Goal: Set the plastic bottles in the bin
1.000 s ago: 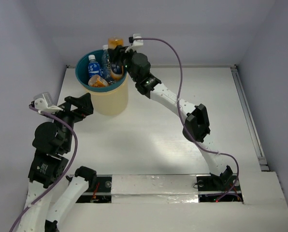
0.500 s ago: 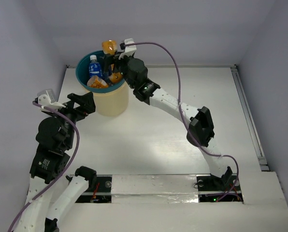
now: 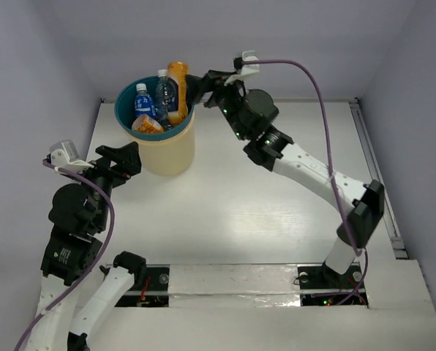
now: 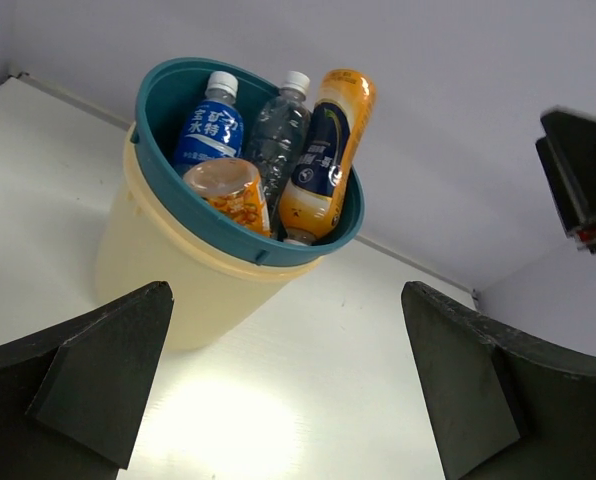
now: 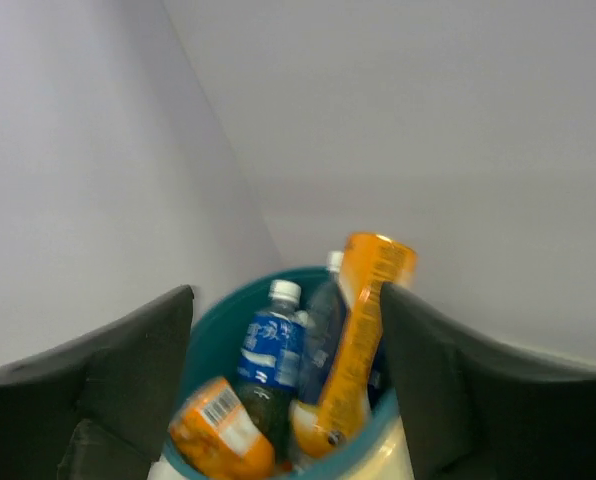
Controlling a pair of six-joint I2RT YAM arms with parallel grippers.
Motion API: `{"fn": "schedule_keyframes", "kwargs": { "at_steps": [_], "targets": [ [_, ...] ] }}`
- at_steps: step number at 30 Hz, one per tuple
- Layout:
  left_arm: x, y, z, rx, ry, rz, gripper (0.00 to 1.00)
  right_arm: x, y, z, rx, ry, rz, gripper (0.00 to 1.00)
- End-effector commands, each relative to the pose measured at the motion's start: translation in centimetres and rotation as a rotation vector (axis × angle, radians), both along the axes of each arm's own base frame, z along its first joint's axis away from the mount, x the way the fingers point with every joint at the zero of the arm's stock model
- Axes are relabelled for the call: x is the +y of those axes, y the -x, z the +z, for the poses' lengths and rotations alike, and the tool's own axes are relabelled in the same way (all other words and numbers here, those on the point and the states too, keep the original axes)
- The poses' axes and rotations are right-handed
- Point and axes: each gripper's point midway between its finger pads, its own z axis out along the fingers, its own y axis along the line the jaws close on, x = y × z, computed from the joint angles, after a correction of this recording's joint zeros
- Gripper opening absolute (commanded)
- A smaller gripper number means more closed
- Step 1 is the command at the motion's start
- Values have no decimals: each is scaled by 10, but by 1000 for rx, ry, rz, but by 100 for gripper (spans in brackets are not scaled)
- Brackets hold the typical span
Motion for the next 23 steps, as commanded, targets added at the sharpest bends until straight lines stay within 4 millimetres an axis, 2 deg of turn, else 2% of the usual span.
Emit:
{"fn": "schedule_keyframes", "kwargs": {
  "at_steps": [1, 2, 3, 4, 5, 6, 7, 9, 10, 11, 12, 13, 14, 15, 16, 17, 19, 20, 23],
  "targets": [
    [-8, 5, 8, -39, 32, -52, 99, -40, 30, 24, -16, -113, -11, 38],
    [-9, 9, 10, -51, 35, -62, 99, -49, 39, 24, -8, -125, -2, 17],
    [-11, 11, 12, -58, 37, -78, 99, -53, 46, -7, 48, -108, 16, 0],
    [-11, 13, 10, -58, 38, -83, 99, -78, 73, 16, 14, -161, 46, 0],
    [-10, 18, 12, -75, 43, -86, 99, -88, 85, 15, 12, -177, 66, 0],
    [-11, 21, 13, -83, 47, -97, 99, -93, 93, -17, 63, -156, 81, 0],
    [-11, 23, 13, -87, 47, -103, 99, -122, 119, 3, 26, -213, 96, 0],
    [-13, 30, 10, -97, 48, -129, 99, -146, 137, -15, 77, -222, 89, 0],
    [-13, 33, 9, -98, 50, -134, 99, -158, 140, -42, 124, -205, 59, 3],
    [-13, 36, 5, -98, 51, -141, 99, -184, 160, -38, 116, -234, 52, 7],
    [-14, 39, 1, -88, 50, -149, 99, -194, 167, -46, 133, -251, 51, 12],
    [-14, 39, -5, -74, 49, -151, 99, -201, 170, -68, 167, -239, 34, 30],
    [-13, 41, -6, -74, 52, -151, 99, -218, 184, -72, 172, -248, 33, 42],
    [-14, 42, -11, -61, 51, -156, 99, -223, 187, -81, 192, -254, 30, 55],
    [-15, 44, -13, -57, 55, -160, 99, -232, 187, -91, 217, -259, -6, 73],
    [-16, 44, -16, -52, 59, -167, 99, -236, 187, -112, 264, -225, -31, 77],
    [-19, 46, -19, -53, 66, -187, 99, -252, 193, -118, 275, -248, -59, 88],
    [-20, 46, -22, -54, 74, -192, 99, -254, 194, -128, 285, -238, -69, 89],
    [-23, 45, -26, -45, 91, -201, 99, -263, 197, -129, 281, -255, -84, 93]
  ]
}}
